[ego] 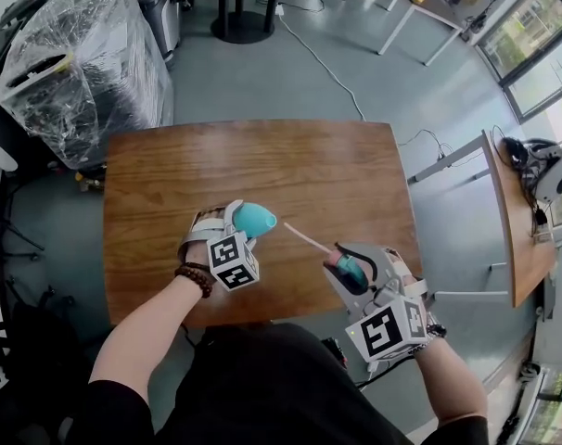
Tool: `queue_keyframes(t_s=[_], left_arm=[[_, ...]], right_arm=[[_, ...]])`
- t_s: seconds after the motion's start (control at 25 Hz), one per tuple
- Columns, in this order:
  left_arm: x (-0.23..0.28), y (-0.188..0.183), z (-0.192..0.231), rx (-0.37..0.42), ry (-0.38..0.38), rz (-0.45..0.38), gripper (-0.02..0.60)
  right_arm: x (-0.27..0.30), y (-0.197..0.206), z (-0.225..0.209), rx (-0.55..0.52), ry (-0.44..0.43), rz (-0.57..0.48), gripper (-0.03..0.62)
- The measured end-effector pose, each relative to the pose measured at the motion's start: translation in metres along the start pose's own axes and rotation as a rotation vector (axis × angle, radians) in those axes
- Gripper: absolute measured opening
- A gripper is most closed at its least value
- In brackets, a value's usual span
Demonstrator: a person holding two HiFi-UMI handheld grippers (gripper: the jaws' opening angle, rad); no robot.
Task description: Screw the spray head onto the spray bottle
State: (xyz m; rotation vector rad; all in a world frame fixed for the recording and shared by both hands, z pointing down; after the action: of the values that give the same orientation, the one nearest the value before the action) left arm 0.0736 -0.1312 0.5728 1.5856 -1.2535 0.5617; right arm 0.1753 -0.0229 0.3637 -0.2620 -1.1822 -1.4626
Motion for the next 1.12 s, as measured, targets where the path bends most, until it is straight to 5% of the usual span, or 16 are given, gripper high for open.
queue_keyframes(t_s=[0.44,1.12], left_arm=[[-0.038,0.038,0.000,0.146,-0.048,0.067,0.416],[-0.091,0.014,-0.034,0.327,-0.022,0.023,0.414]], right_arm=[[0.016,-0.047,0.035,-0.059,-0.056,-0.019,0.135],[0.056,-0.062,0.079,-0.083,-0.162,0.006,0.135]])
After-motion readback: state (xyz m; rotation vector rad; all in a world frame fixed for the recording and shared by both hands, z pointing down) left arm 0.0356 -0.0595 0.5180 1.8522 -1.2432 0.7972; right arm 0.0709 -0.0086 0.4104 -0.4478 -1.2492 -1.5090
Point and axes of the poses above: the fingertips, and each gripper's own axes: x forward along the fingers, z to its left, y out of its underside, the point moved 2 cm from there along -x, backward along the fingers, and after that the axes turned 6 degrees about z, right-handed, at the moved point
